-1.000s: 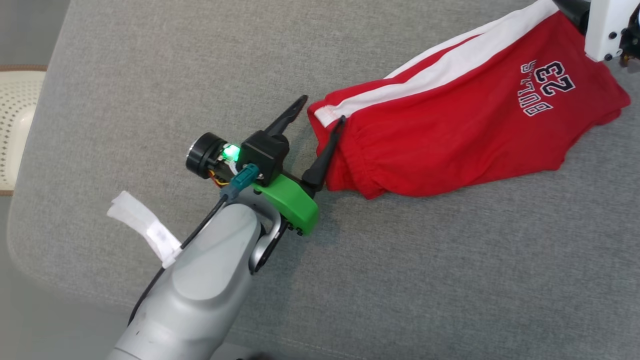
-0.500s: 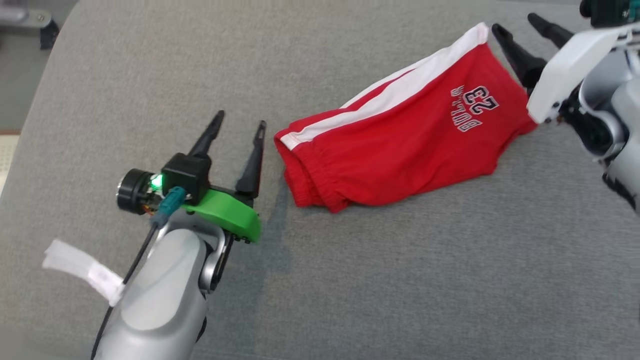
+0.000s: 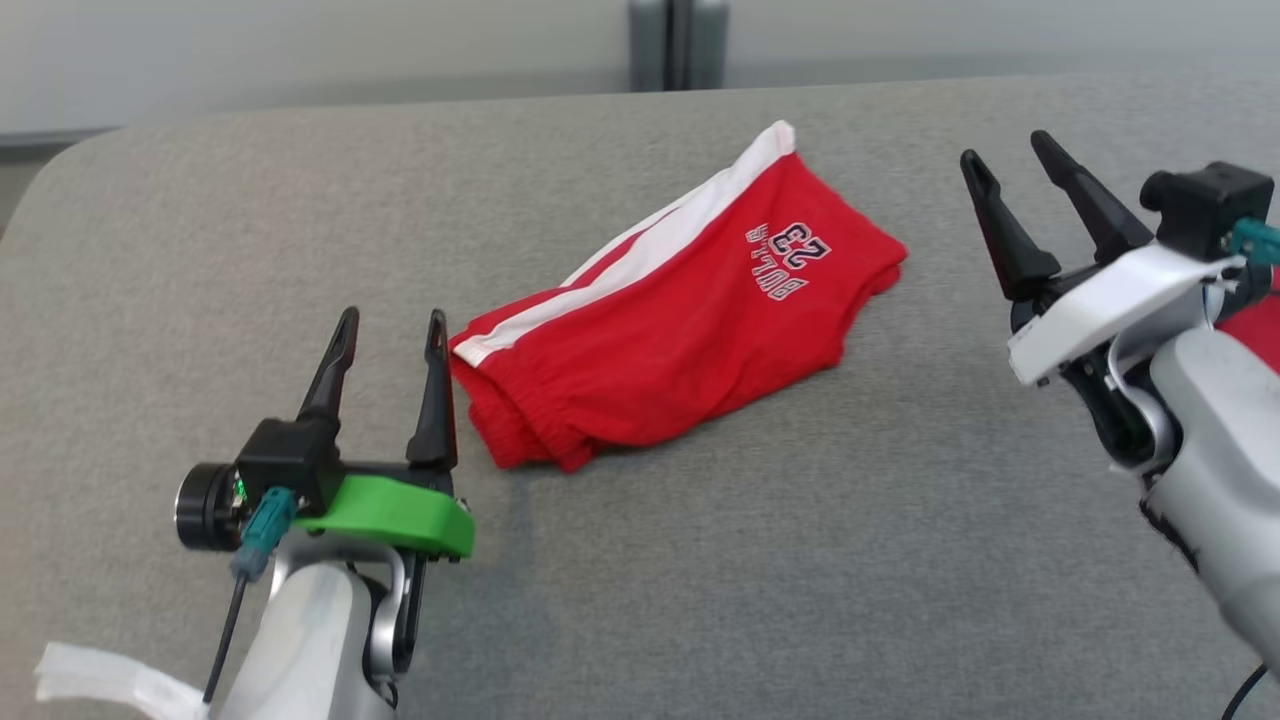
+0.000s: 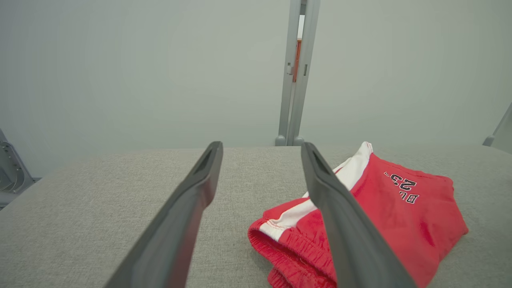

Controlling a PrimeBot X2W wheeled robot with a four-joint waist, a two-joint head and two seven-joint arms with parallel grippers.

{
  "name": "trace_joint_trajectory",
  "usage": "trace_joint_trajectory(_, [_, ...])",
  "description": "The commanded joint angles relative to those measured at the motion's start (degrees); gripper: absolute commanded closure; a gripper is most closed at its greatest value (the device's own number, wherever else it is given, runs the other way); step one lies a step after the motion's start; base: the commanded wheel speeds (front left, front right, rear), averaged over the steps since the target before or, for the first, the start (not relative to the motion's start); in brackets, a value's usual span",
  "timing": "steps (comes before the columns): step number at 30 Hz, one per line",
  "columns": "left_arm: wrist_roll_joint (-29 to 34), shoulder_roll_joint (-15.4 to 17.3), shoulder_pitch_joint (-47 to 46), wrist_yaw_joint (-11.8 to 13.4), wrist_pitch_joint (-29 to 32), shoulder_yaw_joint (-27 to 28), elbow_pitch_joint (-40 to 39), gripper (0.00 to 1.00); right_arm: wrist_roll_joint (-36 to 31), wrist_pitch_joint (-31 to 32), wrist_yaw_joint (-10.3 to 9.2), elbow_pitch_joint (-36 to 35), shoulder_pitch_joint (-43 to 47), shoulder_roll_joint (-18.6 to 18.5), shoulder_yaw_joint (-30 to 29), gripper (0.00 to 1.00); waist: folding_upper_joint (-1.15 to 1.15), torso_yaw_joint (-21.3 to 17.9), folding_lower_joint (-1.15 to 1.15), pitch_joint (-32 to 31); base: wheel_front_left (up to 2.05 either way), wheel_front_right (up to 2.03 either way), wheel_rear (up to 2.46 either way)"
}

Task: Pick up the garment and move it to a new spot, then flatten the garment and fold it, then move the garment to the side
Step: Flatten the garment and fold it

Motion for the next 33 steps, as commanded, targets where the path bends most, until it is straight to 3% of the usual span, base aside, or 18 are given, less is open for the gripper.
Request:
trace_joint_trajectory(1, [0.8, -0.4, 2.2, 0.1, -0.1, 1.1, -0.9, 0.0, -3.6, -0.1, 0.0, -2.2, 4.0, 1.6, -3.5, 0.0, 0.0, -4.2, 0.0, -3.2, 0.0, 0.0, 0.0])
trace_joint_trajectory(7, [3.4, -1.3, 7.7, -1.4, -0.1, 4.3, -3.5, 0.0, -15.1, -0.2, 0.0, -11.2, 16.7, 9.2, -16.4, 0.0, 0.0, -6.7, 0.0, -4.4, 0.0, 0.0, 0.0])
trace_joint_trajectory(13, [4.3, -2.3, 13.5, -1.4, -0.1, 7.0, -5.8, 0.0, -21.4, -0.2, 0.0, -14.3, 25.7, 15.1, -21.7, 0.0, 0.0, -8.3, 0.0, -5.9, 0.0, 0.0, 0.0])
trace_joint_trajectory(18, [6.2, -2.6, 16.8, -1.5, -0.1, 7.0, -6.0, 0.0, -23.5, -0.2, 0.0, -14.8, 29.5, 17.9, -23.8, 0.0, 0.0, -8.4, 0.0, -6.6, 0.0, 0.0, 0.0])
trace_joint_trajectory(26, [3.7, -2.7, 17.0, -0.7, -0.1, 5.6, -6.3, 0.0, -23.8, -0.2, 0.0, -13.8, 31.4, 18.7, -23.9, 0.0, 0.0, -7.0, 0.0, -6.1, 0.0, 0.0, 0.0])
trace_joint_trajectory(33, [2.9, -2.7, 14.0, -0.6, -0.1, 3.7, -5.9, 0.0, -11.7, 3.4, 0.0, -9.3, 27.3, 19.5, -22.7, 0.0, 0.0, -3.2, 0.0, -3.0, 0.0, 0.0, 0.0])
